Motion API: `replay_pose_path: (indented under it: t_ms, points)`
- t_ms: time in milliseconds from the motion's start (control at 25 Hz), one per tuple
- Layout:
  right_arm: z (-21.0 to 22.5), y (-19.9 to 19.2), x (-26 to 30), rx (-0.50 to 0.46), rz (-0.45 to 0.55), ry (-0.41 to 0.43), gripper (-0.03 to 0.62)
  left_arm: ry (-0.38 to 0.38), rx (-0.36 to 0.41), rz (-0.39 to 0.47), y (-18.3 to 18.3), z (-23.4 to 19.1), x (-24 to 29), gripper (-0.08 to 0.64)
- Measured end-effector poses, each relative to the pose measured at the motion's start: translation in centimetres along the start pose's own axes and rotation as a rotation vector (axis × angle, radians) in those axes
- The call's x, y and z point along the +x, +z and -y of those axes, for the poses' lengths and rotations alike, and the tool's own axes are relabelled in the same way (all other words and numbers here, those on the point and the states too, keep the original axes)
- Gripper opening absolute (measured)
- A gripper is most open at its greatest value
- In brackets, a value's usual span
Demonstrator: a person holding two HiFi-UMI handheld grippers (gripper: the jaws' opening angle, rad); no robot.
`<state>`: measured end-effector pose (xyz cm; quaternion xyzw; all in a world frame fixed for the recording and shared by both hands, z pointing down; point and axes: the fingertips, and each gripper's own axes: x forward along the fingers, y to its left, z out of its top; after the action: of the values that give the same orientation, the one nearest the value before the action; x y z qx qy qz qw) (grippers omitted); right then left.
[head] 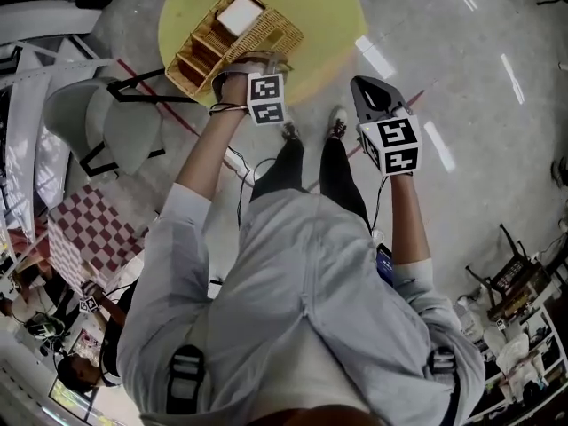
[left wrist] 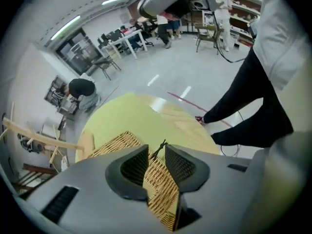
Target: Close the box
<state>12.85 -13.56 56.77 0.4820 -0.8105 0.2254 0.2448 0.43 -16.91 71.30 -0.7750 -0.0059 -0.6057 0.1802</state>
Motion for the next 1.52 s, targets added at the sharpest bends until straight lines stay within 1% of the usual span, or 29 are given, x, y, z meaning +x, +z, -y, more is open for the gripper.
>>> replay_pose_path:
  t_ms: [80, 240, 400, 560, 640, 760, 880, 1040, 1240, 1400, 1520]
  points:
    - [0.0, -0.6, 0.2, 0.019, -0.005, -0.001, 0.021, -0.028, 0.061, -0.018, 0.1, 0.6, 1.1, 0.121]
    - [0.4, -1.4, 0.4, 0.049, -0.011, -0.003, 0.021, -0.073, 0.136, -0.059, 0.1, 1.3, 3.2, 0.121]
    - [0.9, -2.0, 0.1, 0.076, -0.014, -0.015, 0.021, -0.056, 0.248, -0.131, -0.4, 1.3, 4.6, 0.121]
    - [1.6, -2.5, -0.1, 0.093, -0.018, -0.026, 0.021, -0.055, 0.286, -0.17, -0.7, 1.0, 5.4, 0.115]
    - [1.9, -2.7, 0.0, 0.099, -0.02, -0.03, 0.021, -0.059, 0.294, -0.174, -0.9, 1.0, 5.7, 0.093]
    - [2.2, -2.6, 0.3, 0.102, -0.021, -0.032, 0.021, -0.05, 0.284, -0.169, -0.9, 0.7, 5.8, 0.046]
    - [2.4, -2.2, 0.4, 0.099, -0.021, -0.031, 0.021, -0.044, 0.262, -0.156, -0.7, 0.4, 5.6, 0.041]
    - [2.7, -1.6, 0.4, 0.08, -0.019, -0.031, 0.022, -0.02, 0.213, -0.132, -0.1, -0.1, 4.5, 0.038]
    - [2.5, 0.1, 0.3, 0.047, -0.005, -0.023, 0.021, 0.023, 0.123, -0.101, 0.4, -1.4, 2.7, 0.038]
    - [1.8, 1.5, -0.3, 0.013, 0.011, -0.014, 0.021, 0.055, 0.029, -0.033, 1.4, -1.9, -0.1, 0.038]
    - [1.4, 2.8, -0.5, -0.018, 0.03, -0.001, 0.021, 0.1, -0.027, 0.007, 2.2, -2.6, -2.2, 0.038]
